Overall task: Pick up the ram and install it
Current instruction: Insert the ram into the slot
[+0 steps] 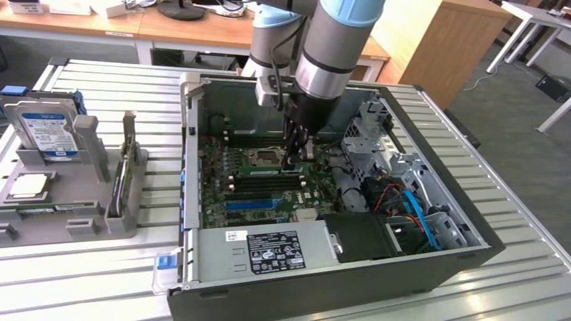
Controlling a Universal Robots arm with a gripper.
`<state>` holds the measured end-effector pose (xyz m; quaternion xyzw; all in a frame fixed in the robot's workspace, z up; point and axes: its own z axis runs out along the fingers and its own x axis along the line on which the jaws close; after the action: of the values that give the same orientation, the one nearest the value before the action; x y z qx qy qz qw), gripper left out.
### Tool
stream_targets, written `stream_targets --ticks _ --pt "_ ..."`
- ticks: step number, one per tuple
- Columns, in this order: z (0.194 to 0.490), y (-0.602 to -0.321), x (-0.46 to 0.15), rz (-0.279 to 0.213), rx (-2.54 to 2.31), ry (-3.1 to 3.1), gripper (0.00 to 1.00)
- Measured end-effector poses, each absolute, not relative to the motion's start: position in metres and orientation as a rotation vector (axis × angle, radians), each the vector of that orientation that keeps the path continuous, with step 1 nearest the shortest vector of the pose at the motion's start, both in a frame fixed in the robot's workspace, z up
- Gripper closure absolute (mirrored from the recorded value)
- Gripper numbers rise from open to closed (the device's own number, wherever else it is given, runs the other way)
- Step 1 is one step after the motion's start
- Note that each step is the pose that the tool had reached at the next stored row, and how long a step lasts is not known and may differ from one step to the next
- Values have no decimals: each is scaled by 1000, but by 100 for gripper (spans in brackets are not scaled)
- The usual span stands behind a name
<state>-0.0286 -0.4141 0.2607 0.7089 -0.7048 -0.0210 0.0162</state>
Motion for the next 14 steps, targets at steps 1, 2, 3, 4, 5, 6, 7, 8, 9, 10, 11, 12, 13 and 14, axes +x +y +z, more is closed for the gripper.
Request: stream_targets --ticks 1,2,3,4,5,6,7,8,9,10,11,12,13,14 --pt "260 -414 -29 -65 2204 -2192 89" --pt "260 -414 -29 -65 2204 -2191 89" --pt "260 -414 -29 -65 2204 -2191 89" --pt "260 -414 -29 -65 2204 -2191 89" --pt "260 -414 -29 -65 2204 -2191 89" --pt "260 -414 -29 -65 2204 -2191 89" --pt "259 -414 -29 -65 2204 -2192 89" --pt "259 -414 -29 -65 2204 -2192 89" --pt "258 -414 -29 -65 2204 -2191 89" --pt "257 -414 -29 -65 2204 -2191 89" --pt "257 -414 -29 -65 2204 -2191 89" --pt "256 -414 -29 -65 2204 -2191 89" --pt "256 -414 -29 -65 2204 -2191 89" --pt "256 -414 -29 -65 2204 -2191 89"
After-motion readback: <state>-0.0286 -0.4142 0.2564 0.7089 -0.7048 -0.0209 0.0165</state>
